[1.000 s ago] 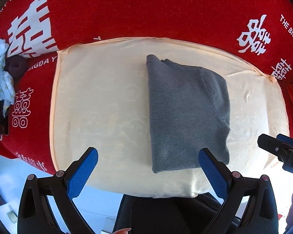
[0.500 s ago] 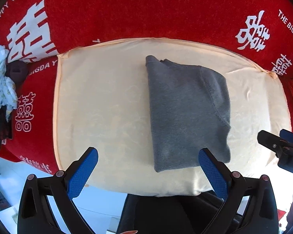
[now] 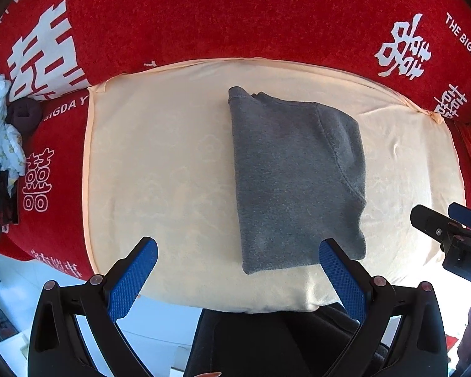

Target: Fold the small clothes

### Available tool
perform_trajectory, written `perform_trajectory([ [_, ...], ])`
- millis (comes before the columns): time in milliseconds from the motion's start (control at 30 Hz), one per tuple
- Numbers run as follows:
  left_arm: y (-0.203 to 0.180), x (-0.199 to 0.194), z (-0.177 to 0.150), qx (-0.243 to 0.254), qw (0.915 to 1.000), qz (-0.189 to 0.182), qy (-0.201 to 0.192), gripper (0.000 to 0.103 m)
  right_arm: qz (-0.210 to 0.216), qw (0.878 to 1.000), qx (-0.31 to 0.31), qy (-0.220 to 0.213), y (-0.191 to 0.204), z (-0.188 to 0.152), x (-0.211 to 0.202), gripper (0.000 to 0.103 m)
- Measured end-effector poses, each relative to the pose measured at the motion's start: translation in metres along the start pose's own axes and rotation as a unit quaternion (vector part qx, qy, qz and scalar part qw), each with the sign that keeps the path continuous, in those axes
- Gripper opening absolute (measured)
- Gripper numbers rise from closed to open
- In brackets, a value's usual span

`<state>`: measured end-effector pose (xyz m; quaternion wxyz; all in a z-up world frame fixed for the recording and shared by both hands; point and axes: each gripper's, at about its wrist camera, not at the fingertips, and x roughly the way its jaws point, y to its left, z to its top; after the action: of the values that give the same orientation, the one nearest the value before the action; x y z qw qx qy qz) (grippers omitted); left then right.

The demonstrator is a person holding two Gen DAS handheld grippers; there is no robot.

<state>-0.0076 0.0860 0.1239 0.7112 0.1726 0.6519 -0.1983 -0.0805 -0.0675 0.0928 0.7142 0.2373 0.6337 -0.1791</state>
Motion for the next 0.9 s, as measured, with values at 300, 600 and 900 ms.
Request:
perform_trajectory([
  [300,-0.0012,-0.0002,0.0017,0.001,1.0000,0.001,0.003,0.103,-0.003,1.000,-0.008,-0.001,0.0021,0.0010,-0.0003,0.093],
  [600,-0.0043,-0.0006,0.0007,0.002,0.9999,0.011,-0.001,0.103,-0.007,1.000,-0.015,-0.003,0.0018,0.0019,-0.0008,0.093],
  [900,-0.0071,0.0010,0.0000,0.011,0.9997,0.021,0.002,0.103,-0.008,1.000,-0.018,-0.006,0.0029,0.0024,-0.0014,0.093],
])
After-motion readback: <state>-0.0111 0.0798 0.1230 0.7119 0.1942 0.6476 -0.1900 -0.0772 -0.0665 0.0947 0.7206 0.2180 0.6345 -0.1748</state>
